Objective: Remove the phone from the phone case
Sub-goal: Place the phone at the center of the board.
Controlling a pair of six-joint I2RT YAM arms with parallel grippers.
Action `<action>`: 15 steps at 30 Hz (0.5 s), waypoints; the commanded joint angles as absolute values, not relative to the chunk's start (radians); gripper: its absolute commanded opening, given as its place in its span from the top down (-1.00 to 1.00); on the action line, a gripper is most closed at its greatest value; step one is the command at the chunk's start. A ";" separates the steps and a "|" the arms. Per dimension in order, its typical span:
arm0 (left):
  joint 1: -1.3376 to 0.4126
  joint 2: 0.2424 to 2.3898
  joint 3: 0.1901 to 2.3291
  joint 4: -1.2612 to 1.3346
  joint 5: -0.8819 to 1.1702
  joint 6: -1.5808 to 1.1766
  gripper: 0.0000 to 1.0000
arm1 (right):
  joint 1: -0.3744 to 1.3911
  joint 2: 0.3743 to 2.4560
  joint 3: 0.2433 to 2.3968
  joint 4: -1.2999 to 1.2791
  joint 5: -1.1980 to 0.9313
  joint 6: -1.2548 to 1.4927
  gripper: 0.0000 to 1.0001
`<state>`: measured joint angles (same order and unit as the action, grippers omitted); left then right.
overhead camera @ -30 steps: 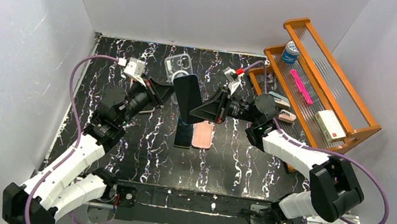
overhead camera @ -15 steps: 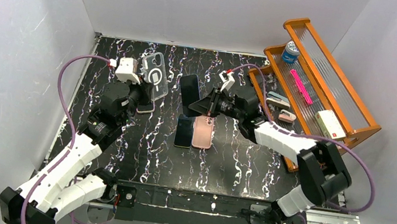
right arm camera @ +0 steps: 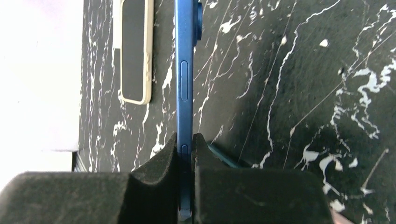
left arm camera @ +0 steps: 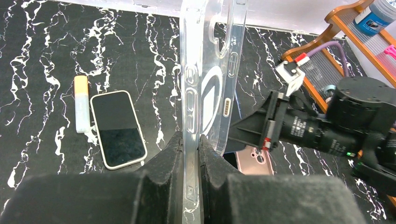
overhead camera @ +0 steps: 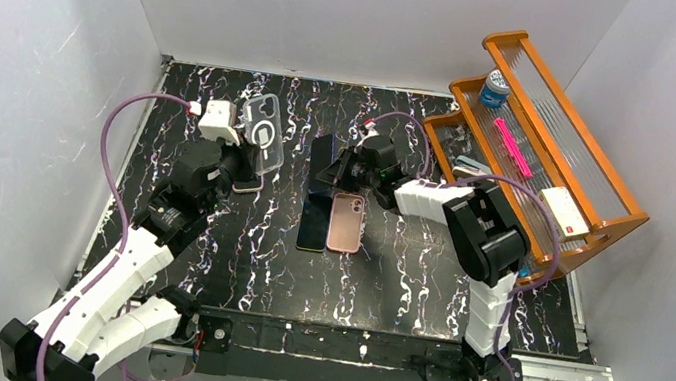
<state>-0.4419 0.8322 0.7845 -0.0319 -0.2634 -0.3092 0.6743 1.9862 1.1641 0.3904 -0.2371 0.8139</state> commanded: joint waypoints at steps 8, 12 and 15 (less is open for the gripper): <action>-0.425 0.810 0.782 -0.014 -0.219 -0.313 1.00 | 0.664 2.117 1.337 0.417 -0.182 0.922 0.85; -0.425 0.806 0.780 -0.011 -0.213 -0.315 1.00 | 0.665 2.134 1.334 0.399 -0.196 0.939 0.70; -0.425 0.804 0.777 -0.006 -0.203 -0.320 1.00 | 0.664 2.126 1.316 0.389 -0.191 0.942 0.54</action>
<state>-0.4309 0.8303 0.7788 -0.0311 -0.2173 -0.3141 0.6678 2.1426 1.2919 0.3603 -0.1932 0.9226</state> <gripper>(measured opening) 0.078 0.191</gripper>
